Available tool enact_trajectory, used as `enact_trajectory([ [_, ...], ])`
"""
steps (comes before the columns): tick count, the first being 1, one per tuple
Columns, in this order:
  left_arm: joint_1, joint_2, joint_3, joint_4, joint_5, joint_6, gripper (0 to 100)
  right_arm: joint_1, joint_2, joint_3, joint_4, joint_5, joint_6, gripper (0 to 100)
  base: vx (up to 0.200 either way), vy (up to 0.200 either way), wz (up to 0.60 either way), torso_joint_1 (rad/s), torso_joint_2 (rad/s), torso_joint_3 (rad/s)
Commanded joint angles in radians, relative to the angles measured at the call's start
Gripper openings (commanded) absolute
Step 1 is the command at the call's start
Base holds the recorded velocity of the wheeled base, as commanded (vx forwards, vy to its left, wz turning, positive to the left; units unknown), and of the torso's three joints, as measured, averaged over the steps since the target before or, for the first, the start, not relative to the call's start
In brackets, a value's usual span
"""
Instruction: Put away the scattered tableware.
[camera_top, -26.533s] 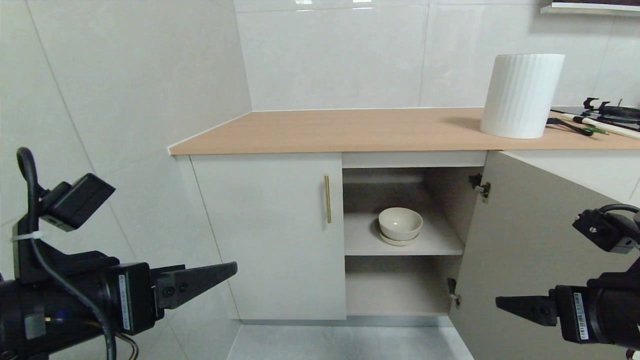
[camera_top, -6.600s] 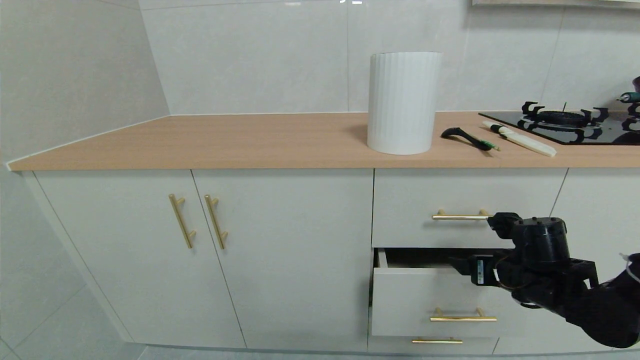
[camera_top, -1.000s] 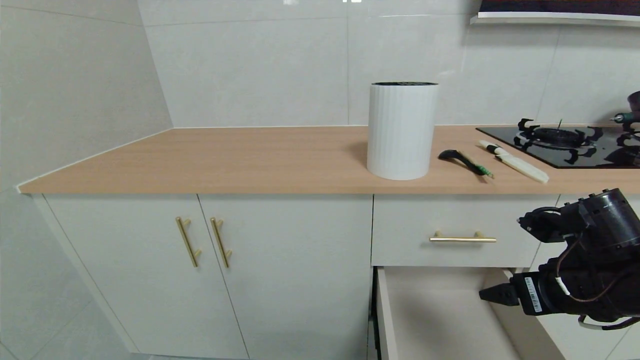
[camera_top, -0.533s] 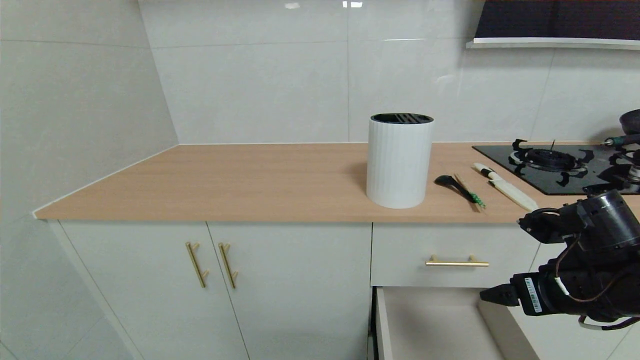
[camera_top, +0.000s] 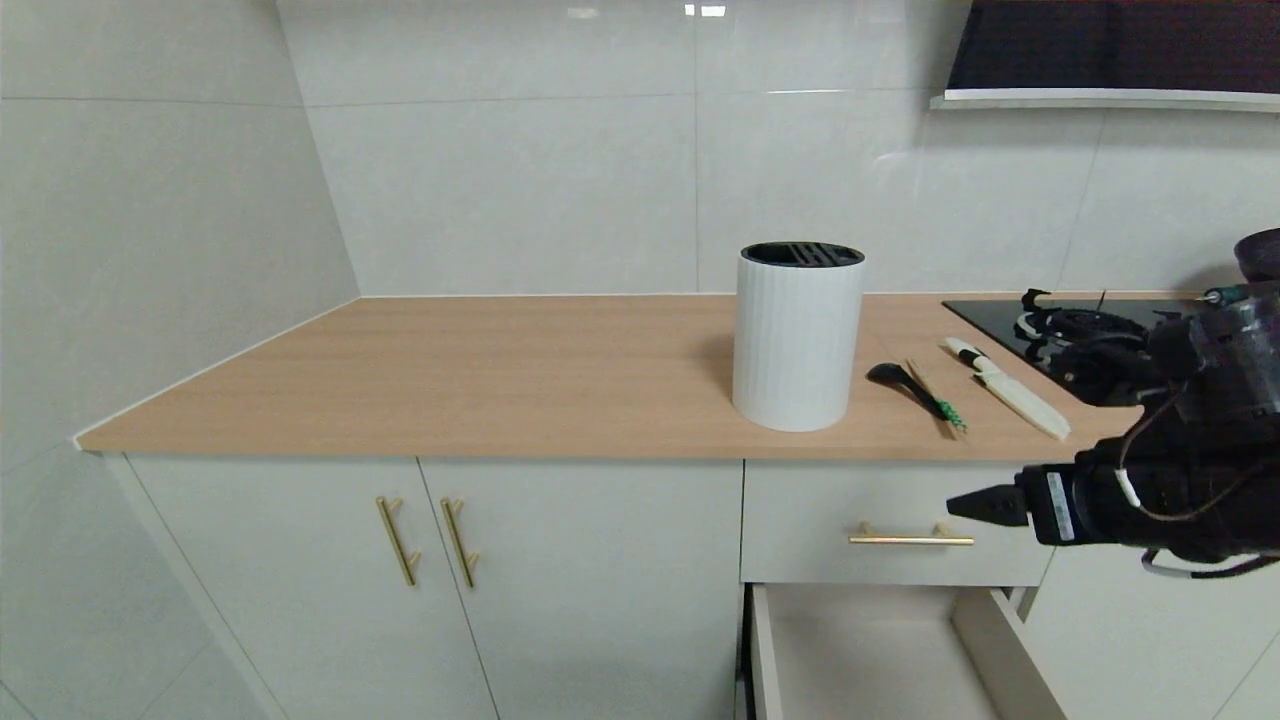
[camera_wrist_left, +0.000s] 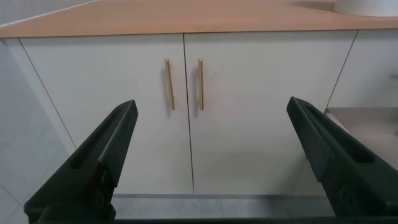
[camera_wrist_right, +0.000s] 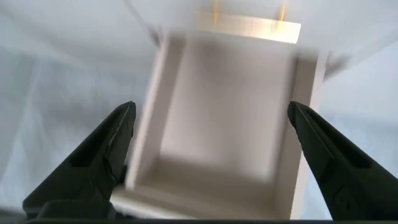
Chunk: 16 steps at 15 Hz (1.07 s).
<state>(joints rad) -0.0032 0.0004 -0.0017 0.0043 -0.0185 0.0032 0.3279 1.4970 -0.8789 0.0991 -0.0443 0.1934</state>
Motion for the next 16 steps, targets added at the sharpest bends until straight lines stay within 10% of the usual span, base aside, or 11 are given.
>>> enact_trajectory([
  [1,0.0,0.0,0.0,0.0,0.0,0.0,100,-0.043,0.114,-0.181,0.045,-0.002,-0.015,100,0.0,0.0,0.0,0.0,0.0,0.0],
  [16,0.0,0.0,0.0,0.0,0.0,0.0,100,-0.144,0.447,-0.295,-0.225,-0.1,0.049,100,0.0,0.0,0.0,0.0,0.0,0.0],
])
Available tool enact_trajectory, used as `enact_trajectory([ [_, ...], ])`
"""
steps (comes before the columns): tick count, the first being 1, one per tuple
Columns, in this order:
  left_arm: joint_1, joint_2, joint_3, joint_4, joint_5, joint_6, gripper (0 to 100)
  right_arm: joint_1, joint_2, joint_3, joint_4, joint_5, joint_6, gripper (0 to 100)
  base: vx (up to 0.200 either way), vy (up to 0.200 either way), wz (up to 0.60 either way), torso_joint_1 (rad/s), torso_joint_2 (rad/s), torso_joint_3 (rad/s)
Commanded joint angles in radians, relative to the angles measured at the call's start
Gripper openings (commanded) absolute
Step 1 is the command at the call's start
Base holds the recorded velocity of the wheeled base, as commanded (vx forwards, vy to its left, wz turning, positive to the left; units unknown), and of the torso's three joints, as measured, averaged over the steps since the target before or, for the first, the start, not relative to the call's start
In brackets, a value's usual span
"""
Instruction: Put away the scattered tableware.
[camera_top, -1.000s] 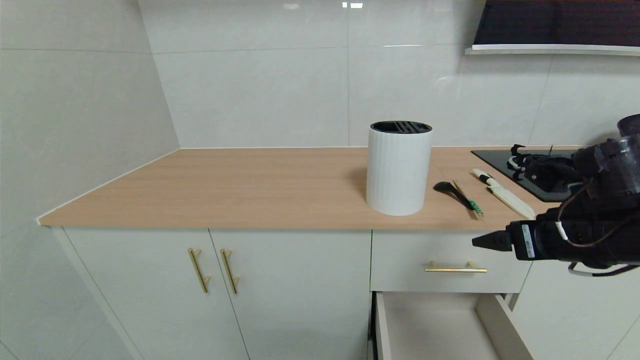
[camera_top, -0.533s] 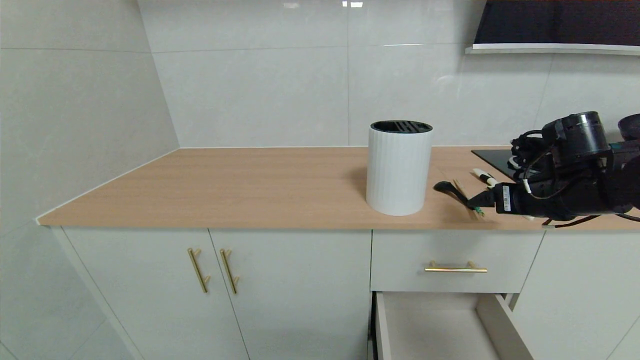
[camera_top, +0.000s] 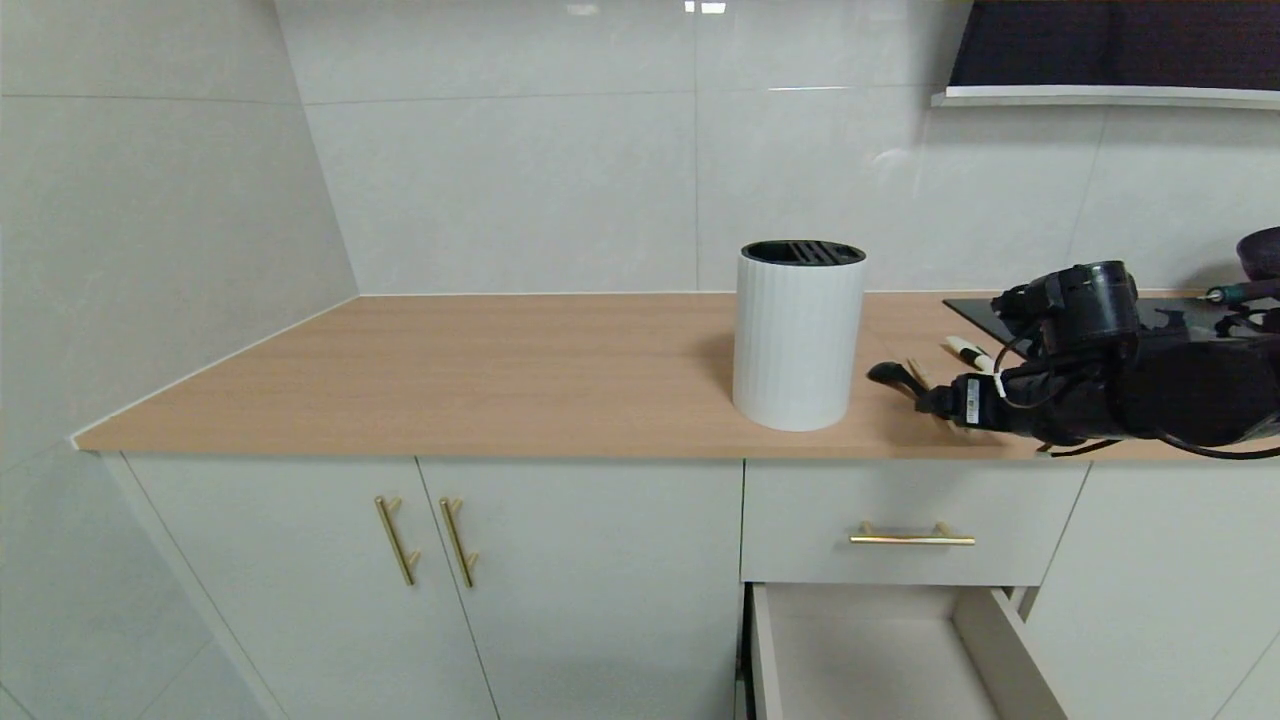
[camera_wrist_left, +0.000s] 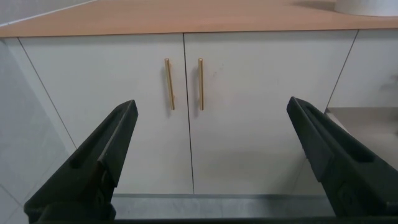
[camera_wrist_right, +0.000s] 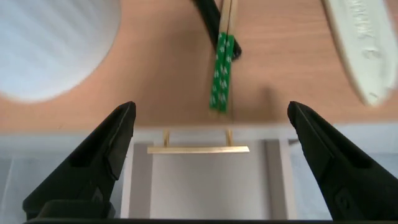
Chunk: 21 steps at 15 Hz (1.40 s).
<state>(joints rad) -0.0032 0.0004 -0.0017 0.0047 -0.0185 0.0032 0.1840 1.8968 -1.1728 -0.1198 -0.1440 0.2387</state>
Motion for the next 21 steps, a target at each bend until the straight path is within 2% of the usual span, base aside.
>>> enact_trajectory([
  [1,0.0,0.0,0.0,0.0,0.0,0.0,100,0.003,0.07,-0.001,-0.044,-0.023,0.013,100,0.0,0.0,0.0,0.0,0.0,0.0],
  [4,0.0,0.0,0.0,0.0,0.0,0.0,100,0.003,0.11,-0.001,-0.115,-0.068,0.019,100,0.0,0.0,0.0,0.0,0.0,0.0],
  [12,0.0,0.0,0.0,0.0,0.0,0.0,100,0.003,0.113,-0.007,-0.12,-0.068,0.034,100,0.0,0.0,0.0,0.0,0.0,0.0],
  [13,0.0,0.0,0.0,0.0,0.0,0.0,100,0.003,0.111,-0.005,-0.12,-0.068,0.036,0,0.0,0.0,0.0,0.0,0.0,0.0],
  [21,0.0,0.0,0.0,0.0,0.0,0.0,100,0.0,0.099,-0.005,-0.121,-0.069,0.036,0,0.0,0.0,0.0,0.0,0.0,0.0],
])
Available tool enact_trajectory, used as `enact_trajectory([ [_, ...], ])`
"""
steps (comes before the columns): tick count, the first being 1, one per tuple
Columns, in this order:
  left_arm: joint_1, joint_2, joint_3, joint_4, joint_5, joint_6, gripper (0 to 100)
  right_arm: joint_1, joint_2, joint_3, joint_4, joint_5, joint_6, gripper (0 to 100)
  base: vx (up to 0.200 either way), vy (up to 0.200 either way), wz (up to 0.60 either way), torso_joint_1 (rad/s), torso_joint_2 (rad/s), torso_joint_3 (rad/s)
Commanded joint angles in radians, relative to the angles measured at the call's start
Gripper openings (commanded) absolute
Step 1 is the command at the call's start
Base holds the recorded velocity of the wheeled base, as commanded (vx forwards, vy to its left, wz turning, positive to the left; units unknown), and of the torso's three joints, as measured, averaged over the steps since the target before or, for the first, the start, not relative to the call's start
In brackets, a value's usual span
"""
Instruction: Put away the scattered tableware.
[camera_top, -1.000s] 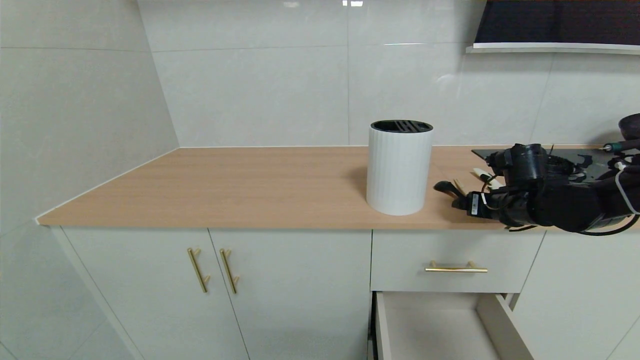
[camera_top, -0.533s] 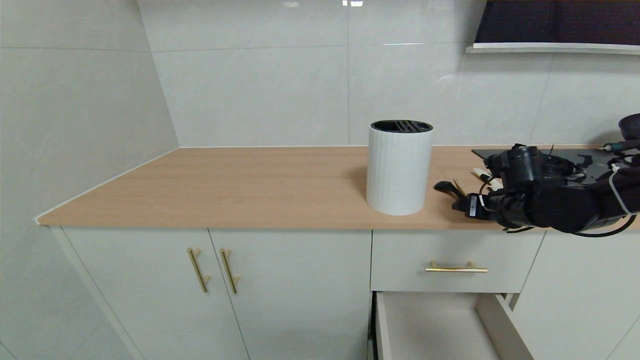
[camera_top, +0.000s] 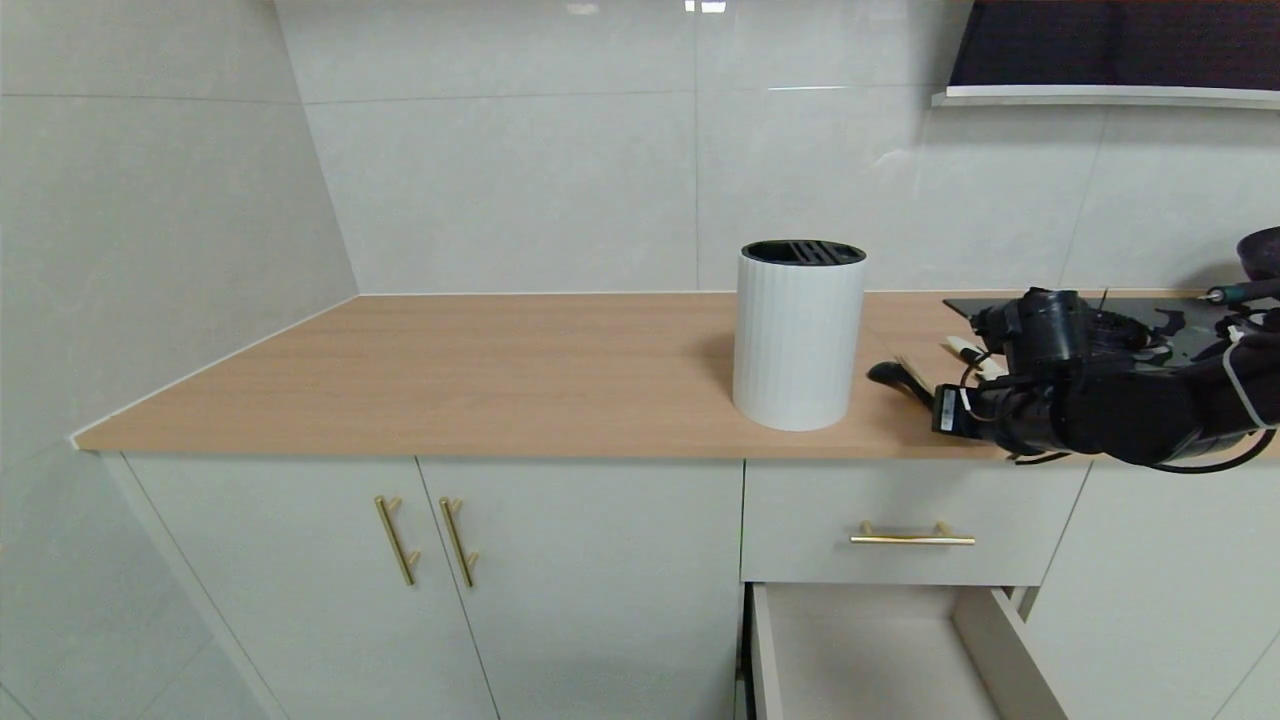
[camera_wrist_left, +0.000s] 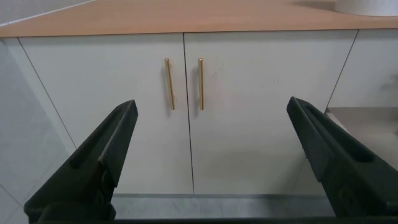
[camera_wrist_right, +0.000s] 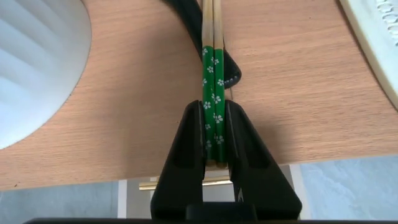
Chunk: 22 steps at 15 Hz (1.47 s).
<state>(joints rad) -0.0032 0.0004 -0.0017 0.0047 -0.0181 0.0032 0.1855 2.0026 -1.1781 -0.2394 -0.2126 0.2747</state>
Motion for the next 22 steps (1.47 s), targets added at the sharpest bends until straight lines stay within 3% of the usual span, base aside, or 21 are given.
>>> enact_trajectory([
  [1,0.0,0.0,0.0,0.0,0.0,0.0,100,-0.003,-0.018,0.0,0.0,-0.001,0.0,0,0.0,0.0,0.0,0.0,0.0,0.0],
  [4,0.0,0.0,0.0,0.0,0.0,0.0,100,-0.005,-0.102,0.018,0.005,-0.001,0.037,0,0.0,0.0,0.0,0.0,0.0,0.0],
  [9,0.0,0.0,0.0,0.0,0.0,0.0,100,0.043,-0.389,0.209,0.051,0.025,0.055,0,0.0,0.0,0.0,0.0,0.0,0.0],
  [10,0.0,0.0,0.0,0.0,0.0,0.0,100,0.049,-0.436,0.221,0.092,0.047,0.054,0,0.0,0.0,0.0,0.0,0.0,0.0],
  [12,0.0,0.0,0.0,0.0,0.0,0.0,100,0.071,-0.567,0.213,0.338,0.145,0.055,0,0.0,0.0,0.0,0.0,0.0,0.0],
  [17,0.0,0.0,0.0,0.0,0.0,0.0,100,0.069,-0.754,0.235,0.598,0.332,-0.022,0,0.0,0.0,0.0,0.0,0.0,0.0],
  [22,0.0,0.0,0.0,0.0,0.0,0.0,100,0.086,-0.717,0.285,0.638,0.389,-0.115,0,0.0,0.0,0.0,0.0,0.0,0.0],
])
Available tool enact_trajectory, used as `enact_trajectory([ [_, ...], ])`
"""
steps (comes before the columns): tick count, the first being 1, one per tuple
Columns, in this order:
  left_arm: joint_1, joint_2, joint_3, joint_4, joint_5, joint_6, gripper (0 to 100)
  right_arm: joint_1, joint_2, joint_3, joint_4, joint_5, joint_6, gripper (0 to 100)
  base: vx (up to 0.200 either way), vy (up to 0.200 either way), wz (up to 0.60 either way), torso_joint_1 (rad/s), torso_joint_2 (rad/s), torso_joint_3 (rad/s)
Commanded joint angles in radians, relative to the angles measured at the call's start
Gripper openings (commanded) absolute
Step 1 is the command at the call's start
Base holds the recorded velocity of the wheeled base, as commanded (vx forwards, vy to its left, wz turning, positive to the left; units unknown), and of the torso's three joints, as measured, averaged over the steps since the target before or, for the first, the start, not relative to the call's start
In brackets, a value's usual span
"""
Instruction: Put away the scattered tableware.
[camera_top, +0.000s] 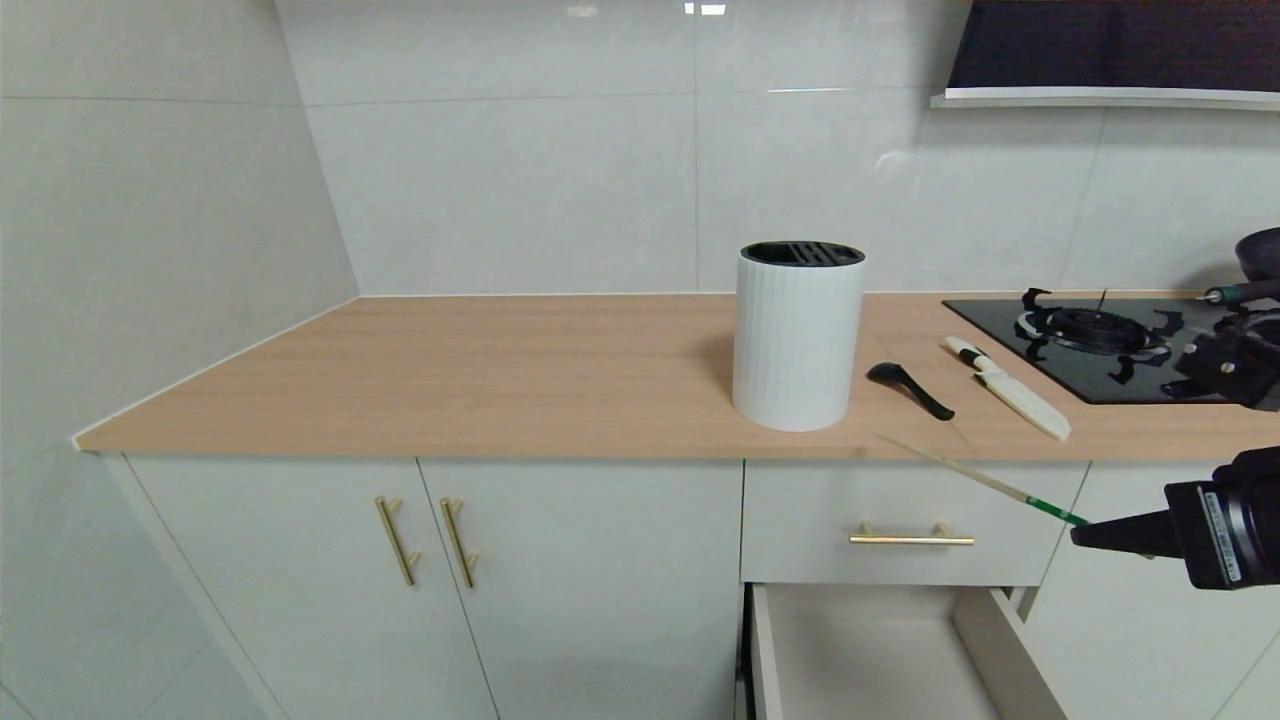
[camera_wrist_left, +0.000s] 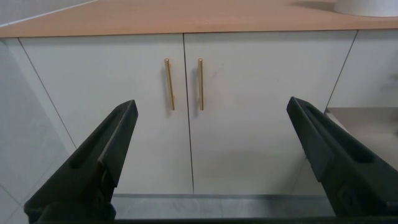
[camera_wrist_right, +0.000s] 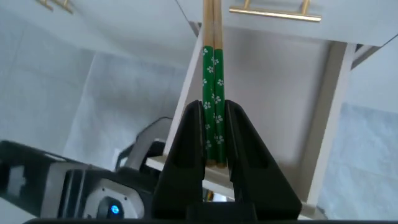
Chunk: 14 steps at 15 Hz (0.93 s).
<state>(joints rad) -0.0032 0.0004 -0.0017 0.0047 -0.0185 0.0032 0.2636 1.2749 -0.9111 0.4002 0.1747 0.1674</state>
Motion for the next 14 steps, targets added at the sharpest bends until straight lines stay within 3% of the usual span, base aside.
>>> enact_trajectory([
  [1,0.0,0.0,0.0,0.0,0.0,0.0,100,0.029,0.04,0.035,-0.003,0.011,-0.025,0,0.0,0.0,0.0,0.0,0.0,0.0],
  [8,0.0,0.0,0.0,0.0,0.0,0.0,100,0.094,0.121,0.066,-0.009,0.009,-0.025,0,0.0,0.0,0.0,-0.01,0.02,0.013],
  [14,0.0,0.0,0.0,0.0,0.0,0.0,100,0.103,0.141,0.07,-0.011,0.009,-0.025,0,0.0,0.0,0.0,-0.166,0.41,0.25],
])
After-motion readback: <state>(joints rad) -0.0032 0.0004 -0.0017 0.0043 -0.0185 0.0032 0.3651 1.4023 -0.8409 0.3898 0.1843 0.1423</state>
